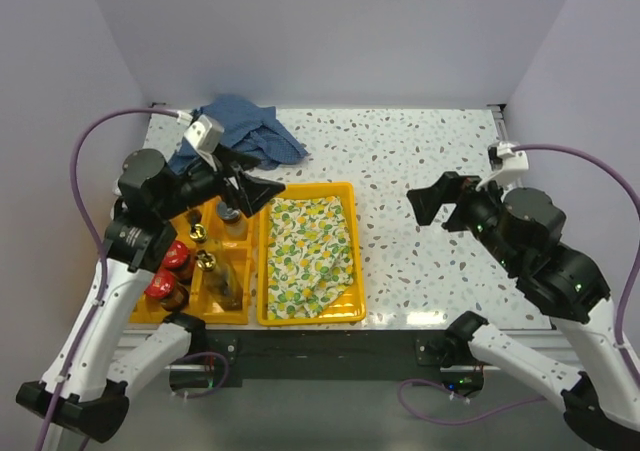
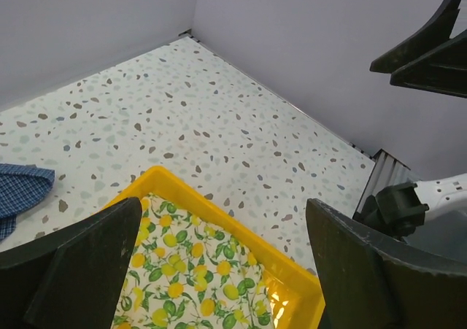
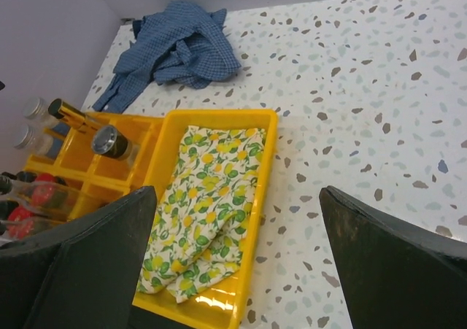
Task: Organize the condiment bottles
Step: Reset both arms
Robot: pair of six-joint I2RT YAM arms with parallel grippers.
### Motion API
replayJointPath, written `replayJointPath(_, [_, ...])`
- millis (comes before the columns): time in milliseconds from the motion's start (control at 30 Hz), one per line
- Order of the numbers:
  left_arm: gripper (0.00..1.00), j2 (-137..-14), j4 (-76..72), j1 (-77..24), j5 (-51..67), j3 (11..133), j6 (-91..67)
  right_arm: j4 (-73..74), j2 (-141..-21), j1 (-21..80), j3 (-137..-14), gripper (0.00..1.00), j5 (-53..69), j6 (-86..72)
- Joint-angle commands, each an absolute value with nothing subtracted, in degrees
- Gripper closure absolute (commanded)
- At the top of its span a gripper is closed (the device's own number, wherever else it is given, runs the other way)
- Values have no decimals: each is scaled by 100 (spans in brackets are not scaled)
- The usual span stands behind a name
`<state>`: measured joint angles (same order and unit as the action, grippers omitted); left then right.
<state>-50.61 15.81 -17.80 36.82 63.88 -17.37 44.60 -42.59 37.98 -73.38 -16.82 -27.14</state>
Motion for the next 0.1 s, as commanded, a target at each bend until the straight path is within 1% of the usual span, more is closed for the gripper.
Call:
replayJointPath(0, [0, -4913, 1187, -1793, 3849, 6337, -1881, 4113, -4350, 3823, -7541, 1, -1573, -2593])
replayJointPath(67, [0, -4904, 1186, -1793, 3867, 6354, -1881, 4122, -4342, 3823, -7550, 1, -1626, -2593])
